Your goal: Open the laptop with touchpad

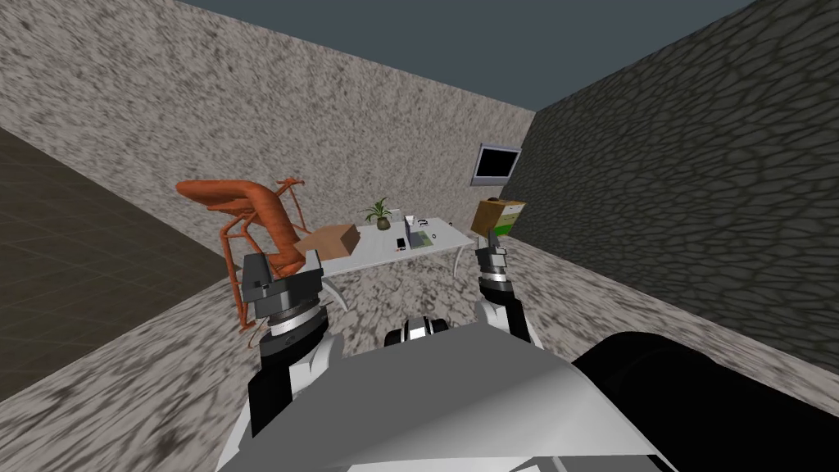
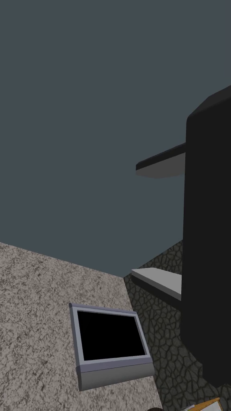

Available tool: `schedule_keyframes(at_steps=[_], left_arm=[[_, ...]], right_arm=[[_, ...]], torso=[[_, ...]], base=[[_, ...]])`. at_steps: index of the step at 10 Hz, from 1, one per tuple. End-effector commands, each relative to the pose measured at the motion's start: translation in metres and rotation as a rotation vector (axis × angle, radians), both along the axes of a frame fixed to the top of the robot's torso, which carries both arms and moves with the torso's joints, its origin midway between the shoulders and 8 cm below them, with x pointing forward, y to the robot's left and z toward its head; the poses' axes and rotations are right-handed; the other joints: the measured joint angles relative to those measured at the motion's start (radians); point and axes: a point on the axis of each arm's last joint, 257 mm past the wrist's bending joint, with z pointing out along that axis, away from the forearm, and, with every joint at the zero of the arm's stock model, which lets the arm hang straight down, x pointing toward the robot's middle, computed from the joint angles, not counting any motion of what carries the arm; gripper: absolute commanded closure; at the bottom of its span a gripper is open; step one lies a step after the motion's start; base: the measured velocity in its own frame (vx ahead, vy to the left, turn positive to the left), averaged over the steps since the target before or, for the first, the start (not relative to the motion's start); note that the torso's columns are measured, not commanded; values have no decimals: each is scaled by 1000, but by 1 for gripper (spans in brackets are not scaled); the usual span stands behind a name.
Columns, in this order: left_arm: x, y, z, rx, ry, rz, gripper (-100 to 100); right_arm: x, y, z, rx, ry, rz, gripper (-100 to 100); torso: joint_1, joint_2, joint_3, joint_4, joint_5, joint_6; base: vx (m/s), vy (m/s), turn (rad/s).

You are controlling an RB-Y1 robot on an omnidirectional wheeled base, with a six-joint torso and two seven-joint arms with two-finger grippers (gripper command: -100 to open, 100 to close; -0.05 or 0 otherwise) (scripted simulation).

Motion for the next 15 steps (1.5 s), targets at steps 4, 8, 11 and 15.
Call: schedule_keyframes(at_steps=[4, 8, 11, 15], left_arm=[[0, 0, 0, 0, 1, 0, 0], [0, 0, 0, 0, 1, 0, 0], [0, 0, 0, 0, 1, 0, 0], [0, 0, 0, 0, 1, 0, 0]], right_arm=[[6, 2, -14, -198, 92, -34, -100], [7, -21, -39, -422, 221, -179, -100], [3, -44, -57, -576, 317, -297, -100], [-9, -83, -84, -801, 467, -470, -100]], torso=[[1, 45, -94, 46, 0, 0], [1, 46, -94, 47, 0, 0], [0, 47, -94, 47, 0, 0], [0, 46, -94, 47, 0, 0]], base=[[24, 37, 88], [64, 78, 211], [74, 84, 195], [91, 89, 245]])
